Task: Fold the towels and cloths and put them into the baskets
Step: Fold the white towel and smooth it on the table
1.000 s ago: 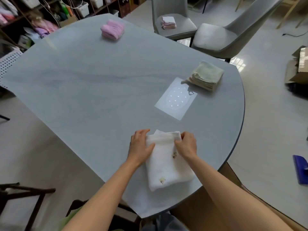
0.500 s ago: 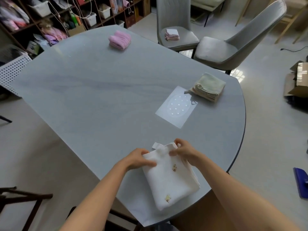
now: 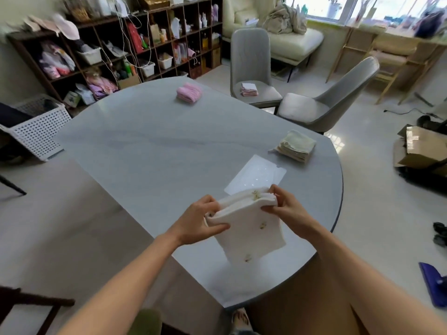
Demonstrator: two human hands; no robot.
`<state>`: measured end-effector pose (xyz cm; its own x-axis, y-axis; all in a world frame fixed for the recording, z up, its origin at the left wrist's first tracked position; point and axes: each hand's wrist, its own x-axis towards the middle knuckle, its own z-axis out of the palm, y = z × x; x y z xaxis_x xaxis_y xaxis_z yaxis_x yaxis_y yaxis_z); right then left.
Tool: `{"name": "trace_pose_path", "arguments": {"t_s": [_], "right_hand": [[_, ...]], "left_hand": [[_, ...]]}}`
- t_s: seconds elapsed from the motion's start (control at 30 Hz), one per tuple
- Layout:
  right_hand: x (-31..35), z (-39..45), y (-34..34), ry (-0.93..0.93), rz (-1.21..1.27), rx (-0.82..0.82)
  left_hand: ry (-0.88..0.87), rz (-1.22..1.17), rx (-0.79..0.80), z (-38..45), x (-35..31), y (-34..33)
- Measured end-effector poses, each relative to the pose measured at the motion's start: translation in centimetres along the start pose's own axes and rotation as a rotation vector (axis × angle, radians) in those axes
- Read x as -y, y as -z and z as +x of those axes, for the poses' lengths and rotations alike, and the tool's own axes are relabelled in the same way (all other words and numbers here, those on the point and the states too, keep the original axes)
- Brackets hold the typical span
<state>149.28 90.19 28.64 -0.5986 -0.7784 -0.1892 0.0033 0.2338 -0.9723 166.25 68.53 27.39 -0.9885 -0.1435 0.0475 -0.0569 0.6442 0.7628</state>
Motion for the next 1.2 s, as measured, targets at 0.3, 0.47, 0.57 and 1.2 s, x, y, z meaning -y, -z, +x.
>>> {"name": "trace_pose_path", "arguments": {"t_s": [0.3,0.47,0.57,1.2], "right_hand": [[3.3,-4.3,-2.2,0.103,0.209,-0.007],[4.8,-4.9,-1.9,0.118,0.113,0.043],[5.5,-4.7,-1.3,0.103,0.070,0.032],[1.9,-2.9,1.5,0.087,0.089,0.094]], "left_hand": [[0.029,0.092,0.202,-1.4,-2.5,3.6],[0.020,0.049,0.271,-2.9,-3.9,4.3],[-0.034,0.080,0.256,-2.6,-4.5,4.9],[-0.203,0.693,0.434,-0.4,-9.0,4.2]]}}
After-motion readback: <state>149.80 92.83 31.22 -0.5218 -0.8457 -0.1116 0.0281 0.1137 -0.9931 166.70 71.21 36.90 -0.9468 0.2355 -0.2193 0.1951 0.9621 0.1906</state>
